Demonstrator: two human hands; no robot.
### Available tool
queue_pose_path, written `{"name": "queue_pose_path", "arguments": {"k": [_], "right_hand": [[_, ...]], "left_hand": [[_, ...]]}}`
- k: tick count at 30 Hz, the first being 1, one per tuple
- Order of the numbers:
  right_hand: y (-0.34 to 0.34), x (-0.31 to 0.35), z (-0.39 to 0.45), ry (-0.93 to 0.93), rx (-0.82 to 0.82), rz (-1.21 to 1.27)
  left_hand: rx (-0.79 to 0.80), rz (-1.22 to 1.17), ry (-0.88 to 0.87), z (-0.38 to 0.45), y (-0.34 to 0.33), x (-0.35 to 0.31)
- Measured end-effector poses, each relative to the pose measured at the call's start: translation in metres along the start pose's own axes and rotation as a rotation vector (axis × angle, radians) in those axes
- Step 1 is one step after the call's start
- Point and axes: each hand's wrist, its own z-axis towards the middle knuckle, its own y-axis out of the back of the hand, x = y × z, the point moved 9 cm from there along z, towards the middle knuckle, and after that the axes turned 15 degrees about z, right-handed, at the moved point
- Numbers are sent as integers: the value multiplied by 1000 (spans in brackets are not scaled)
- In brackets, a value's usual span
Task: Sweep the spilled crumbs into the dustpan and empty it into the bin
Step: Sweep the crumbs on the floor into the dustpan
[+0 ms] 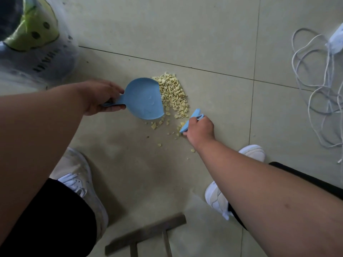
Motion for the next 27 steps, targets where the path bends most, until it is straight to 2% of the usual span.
{"name": "queue_pose_path", "arguments": {"k": [3,7,13,17,22,27], "right_hand": [[-15,14,17,3,29,64],[-15,72,-9,-68,52,199],[19,71,-16,-125,-46,226],[53,44,-31,-137,-69,65],[70,4,-63,-99,-2,-318],[40,-16,-95,-104,36,-320]], "left_hand": [[23,8,6,3,2,-2],[40,-4,-2,5,7,-2],[12,14,8,3,17,7],[-2,35,0,-4,17,0],[-13,44,-36,-13,10,-15],[-41,36,-32,-17,10,-14]]}}
